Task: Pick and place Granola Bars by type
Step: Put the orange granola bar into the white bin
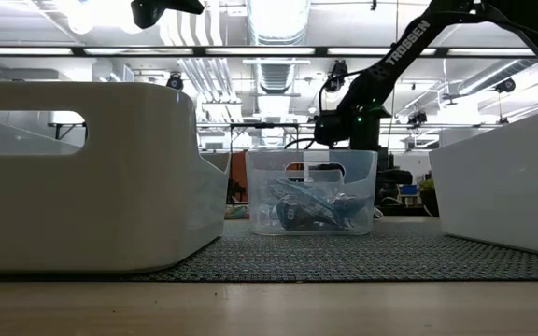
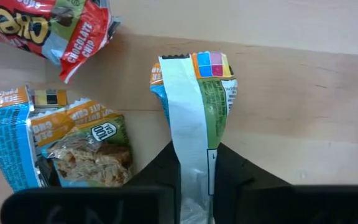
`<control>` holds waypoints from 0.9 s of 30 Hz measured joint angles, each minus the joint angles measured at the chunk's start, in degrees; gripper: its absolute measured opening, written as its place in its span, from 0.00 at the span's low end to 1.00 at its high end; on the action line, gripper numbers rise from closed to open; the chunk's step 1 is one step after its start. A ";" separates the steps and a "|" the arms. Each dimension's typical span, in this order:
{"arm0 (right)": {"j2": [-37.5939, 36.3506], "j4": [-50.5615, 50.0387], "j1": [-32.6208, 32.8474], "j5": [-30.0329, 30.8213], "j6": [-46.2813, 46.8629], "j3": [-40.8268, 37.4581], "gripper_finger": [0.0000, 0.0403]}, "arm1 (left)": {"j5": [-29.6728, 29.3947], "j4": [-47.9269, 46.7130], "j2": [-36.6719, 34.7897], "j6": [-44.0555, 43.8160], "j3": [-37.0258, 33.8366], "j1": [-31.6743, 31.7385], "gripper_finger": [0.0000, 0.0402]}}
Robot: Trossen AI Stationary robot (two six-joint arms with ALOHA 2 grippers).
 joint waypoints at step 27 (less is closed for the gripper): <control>-26.01 -11.23 3.87 0.50 -3.73 0.00 0.08 | 0.00 0.05 0.00 0.20 0.00 -0.01 0.00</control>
